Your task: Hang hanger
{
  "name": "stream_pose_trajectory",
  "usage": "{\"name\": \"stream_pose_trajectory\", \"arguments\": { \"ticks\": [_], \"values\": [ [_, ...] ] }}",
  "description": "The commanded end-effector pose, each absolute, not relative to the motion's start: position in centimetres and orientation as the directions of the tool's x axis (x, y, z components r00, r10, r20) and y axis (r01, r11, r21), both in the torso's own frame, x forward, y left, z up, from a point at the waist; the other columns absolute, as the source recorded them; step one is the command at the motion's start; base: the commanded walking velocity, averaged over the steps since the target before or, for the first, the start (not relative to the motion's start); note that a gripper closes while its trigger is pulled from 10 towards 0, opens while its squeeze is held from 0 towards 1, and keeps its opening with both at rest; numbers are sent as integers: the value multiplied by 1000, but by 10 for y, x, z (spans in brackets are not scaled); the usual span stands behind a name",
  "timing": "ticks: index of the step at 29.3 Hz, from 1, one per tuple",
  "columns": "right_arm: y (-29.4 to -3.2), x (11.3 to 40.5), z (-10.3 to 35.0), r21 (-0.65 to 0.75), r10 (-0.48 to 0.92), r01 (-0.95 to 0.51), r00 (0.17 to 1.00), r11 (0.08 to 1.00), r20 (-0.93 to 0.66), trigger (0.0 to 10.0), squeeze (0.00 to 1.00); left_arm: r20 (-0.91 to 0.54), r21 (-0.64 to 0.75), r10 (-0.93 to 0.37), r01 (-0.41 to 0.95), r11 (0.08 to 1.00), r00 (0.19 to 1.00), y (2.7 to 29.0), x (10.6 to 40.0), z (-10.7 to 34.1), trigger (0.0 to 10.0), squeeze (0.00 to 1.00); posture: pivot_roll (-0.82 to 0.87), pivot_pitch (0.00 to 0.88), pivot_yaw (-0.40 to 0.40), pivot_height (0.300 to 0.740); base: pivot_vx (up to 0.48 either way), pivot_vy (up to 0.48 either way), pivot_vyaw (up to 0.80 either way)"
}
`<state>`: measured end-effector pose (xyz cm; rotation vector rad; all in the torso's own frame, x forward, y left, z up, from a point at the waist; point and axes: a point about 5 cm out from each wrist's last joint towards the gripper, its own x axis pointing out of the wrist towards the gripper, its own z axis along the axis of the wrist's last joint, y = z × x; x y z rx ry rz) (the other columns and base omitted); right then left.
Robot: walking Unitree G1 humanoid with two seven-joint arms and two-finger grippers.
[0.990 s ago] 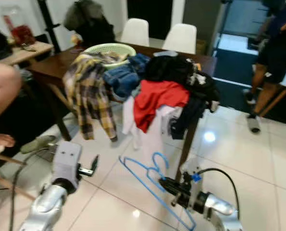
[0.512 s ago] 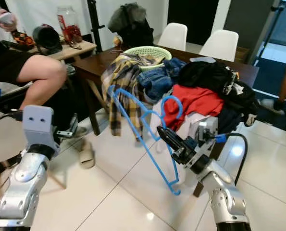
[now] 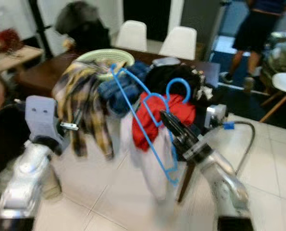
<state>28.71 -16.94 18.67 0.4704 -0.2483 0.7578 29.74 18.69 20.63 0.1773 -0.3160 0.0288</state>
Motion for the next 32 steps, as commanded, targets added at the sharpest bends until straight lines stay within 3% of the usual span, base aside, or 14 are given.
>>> {"name": "stream_pose_trajectory", "arguments": {
  "ticks": [1, 9, 32],
  "values": [
    [-159, 289, 199, 298, 619, -738, 672, 606, 406, 10000, 0, 288, 179, 29, -84, 980, 957, 198, 296, 202, 10000, 0, -31, 0, -15, 740, 480, 0, 0],
    [-162, 298, 208, 291, 571, -688, 719, 665, 396, 10000, 0, 329, 188, 18, -84, 979, 944, 200, 300, 217, 10000, 0, -27, 0, -18, 740, 480, 0, 0],
    [-157, 299, 234, 221, 559, -679, 714, 700, 422, 10000, 0, 342, 194, 26, -98, 976, 939, 202, 301, 227, 10000, 0, -23, 0, -15, 740, 480, 0, 0]
  ]
}}
